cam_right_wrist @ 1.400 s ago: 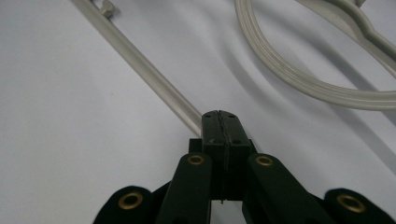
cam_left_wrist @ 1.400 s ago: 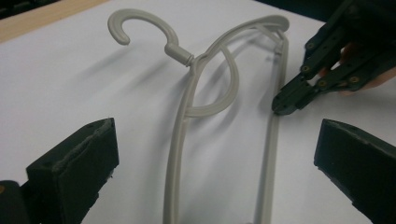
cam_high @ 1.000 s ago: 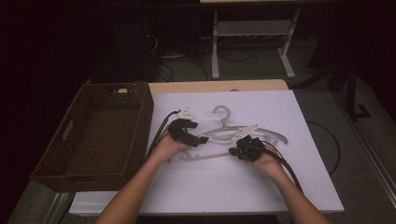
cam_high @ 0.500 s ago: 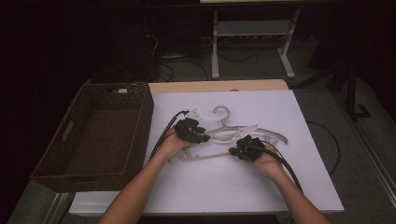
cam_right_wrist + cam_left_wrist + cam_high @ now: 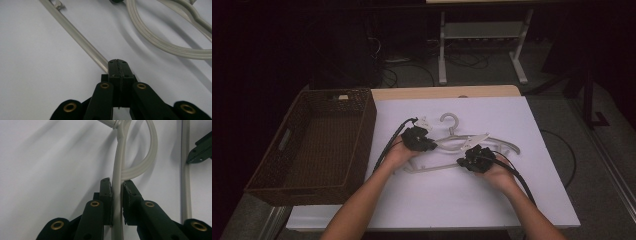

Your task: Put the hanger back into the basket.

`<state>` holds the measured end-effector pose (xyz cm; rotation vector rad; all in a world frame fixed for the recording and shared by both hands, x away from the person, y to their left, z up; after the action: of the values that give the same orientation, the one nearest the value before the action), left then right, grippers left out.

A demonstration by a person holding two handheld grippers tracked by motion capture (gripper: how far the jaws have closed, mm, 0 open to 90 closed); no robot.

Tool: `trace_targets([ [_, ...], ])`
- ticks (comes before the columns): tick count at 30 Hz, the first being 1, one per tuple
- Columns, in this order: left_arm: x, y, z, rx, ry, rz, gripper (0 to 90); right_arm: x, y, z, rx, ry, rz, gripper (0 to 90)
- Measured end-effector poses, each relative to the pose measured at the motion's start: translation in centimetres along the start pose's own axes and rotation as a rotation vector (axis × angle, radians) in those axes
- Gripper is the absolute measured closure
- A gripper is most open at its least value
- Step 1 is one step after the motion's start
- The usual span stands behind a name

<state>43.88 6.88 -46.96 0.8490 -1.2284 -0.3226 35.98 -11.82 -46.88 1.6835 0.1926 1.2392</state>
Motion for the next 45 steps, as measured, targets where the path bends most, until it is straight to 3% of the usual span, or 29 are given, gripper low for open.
trace_targets([
  [5,0.1,0.2,0.1,0.000,-0.034,0.004,81.3,0.0,0.0,0.0,0.001,0.000,0.001,89.6],
  [9,0.1,0.4,0.2,-0.009,-0.042,0.020,81.9,0.2,0.4,-0.1,0.032,-0.004,0.026,89.4],
  [10,0.1,0.4,0.2,-0.017,-0.024,0.027,82.1,0.3,0.6,-0.1,0.028,-0.002,0.032,89.1],
  [15,0.2,0.7,0.2,-0.023,-0.017,0.028,82.4,0.4,1.3,-0.1,0.038,-0.018,0.064,77.6],
  [16,0.3,0.8,0.3,-0.028,-0.001,0.042,82.4,0.5,2.0,0.0,0.035,-0.032,0.096,68.8],
  [19,0.4,1.2,0.3,-0.024,-0.004,0.036,82.5,0.5,3.3,-0.1,0.047,-0.070,0.147,55.5],
  [23,0.6,2.0,0.5,-0.023,0.011,0.033,82.6,-0.1,4.5,-0.4,0.023,-0.089,0.193,38.3],
  [30,1.2,3.3,0.8,-0.024,0.043,0.067,82.7,-1.0,6.5,-1.2,0.017,-0.108,0.260,24.9],
  [31,1.4,3.5,0.9,-0.025,0.063,0.074,82.7,-1.0,6.5,-1.2,0.017,-0.108,0.260,24.9],
  [34,1.8,4.3,1.1,-0.014,0.068,0.076,82.7,-1.5,7.1,-1.5,0.014,-0.109,0.279,24.3],
  [45,3.7,8.4,1.5,0.022,0.067,0.077,82.7,-2.8,8.9,-2.2,0.008,-0.121,0.330,23.8],
])
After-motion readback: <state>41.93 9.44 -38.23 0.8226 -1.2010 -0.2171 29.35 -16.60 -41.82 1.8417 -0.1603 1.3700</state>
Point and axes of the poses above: each handheld gripper's, and its own axes: y roughly backward along the jaws, x roughly out of its top, z roughly to its right, the point moved 4 cm from there along -y, roughly forward along the jaws, and after that the axes turned 2 degrees about -x, right-handed, at the moved point
